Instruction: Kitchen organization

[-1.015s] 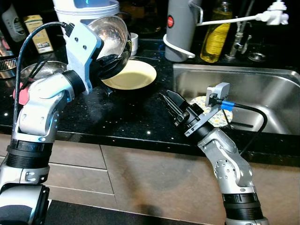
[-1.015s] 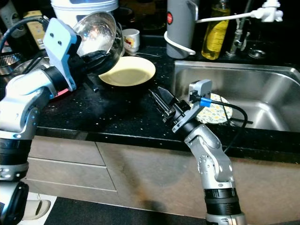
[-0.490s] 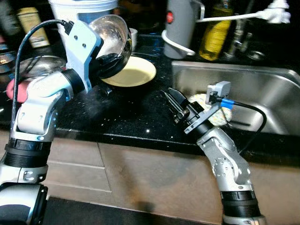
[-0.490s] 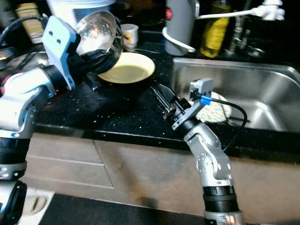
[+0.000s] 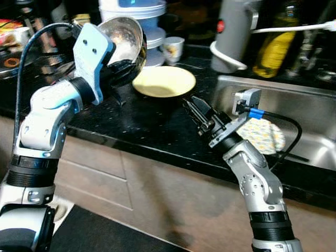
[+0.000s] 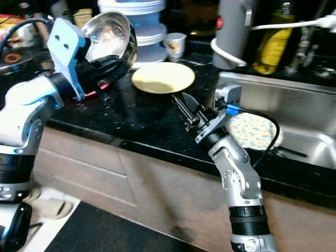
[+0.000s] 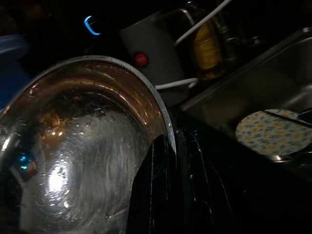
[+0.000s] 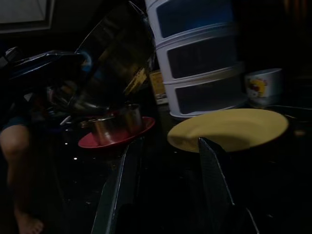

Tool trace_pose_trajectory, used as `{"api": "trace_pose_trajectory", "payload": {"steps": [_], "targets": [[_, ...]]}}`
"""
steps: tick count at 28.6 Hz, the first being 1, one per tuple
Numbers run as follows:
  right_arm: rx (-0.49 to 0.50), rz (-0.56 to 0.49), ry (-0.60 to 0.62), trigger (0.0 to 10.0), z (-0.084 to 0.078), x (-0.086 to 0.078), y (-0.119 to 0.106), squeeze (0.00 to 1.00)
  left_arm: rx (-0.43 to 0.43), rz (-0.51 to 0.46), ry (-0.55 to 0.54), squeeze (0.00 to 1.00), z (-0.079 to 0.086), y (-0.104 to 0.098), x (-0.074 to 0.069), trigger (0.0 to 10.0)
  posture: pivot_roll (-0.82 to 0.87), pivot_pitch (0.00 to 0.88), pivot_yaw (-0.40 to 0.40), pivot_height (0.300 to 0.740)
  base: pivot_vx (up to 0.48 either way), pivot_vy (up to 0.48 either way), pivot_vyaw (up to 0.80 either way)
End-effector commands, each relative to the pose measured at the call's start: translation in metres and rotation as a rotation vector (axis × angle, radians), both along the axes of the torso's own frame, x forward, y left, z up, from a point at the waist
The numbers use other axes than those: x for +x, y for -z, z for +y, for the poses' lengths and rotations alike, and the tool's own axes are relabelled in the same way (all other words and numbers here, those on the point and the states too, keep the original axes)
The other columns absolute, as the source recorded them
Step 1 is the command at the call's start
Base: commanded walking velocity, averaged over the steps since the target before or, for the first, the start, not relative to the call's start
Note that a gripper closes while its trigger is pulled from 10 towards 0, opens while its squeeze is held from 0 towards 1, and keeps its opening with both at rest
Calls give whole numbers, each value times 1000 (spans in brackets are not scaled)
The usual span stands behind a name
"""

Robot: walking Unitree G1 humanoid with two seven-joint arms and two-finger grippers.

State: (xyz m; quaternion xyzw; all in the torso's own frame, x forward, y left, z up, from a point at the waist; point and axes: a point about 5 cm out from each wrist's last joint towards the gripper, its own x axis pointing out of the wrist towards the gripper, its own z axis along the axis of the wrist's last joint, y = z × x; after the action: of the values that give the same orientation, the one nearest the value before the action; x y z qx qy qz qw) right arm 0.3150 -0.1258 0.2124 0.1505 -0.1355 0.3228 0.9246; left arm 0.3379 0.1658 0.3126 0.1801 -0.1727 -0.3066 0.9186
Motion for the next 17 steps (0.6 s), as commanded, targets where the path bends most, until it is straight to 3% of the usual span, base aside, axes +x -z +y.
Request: {"api": "trace_pose_trajectory", "payload": {"steps": [1, 3, 17], "targets": [[-3, 14, 4, 10000, 0, 1, 3, 0, 1, -36, 12, 0, -1, -7, -3, 10000, 86, 7, -30, 740, 0, 0, 0], [-4, 13, 4, 10000, 1, 1, 3, 0, 4, -33, 19, 0, -2, -6, -3, 10000, 86, 10, -29, 740, 0, 0, 0], [7, 26, 37, 10000, -2, 3, 2, 0, 6, -29, 39, 0, -5, -6, -4, 10000, 84, 18, -27, 740, 0, -295, 0]]}}
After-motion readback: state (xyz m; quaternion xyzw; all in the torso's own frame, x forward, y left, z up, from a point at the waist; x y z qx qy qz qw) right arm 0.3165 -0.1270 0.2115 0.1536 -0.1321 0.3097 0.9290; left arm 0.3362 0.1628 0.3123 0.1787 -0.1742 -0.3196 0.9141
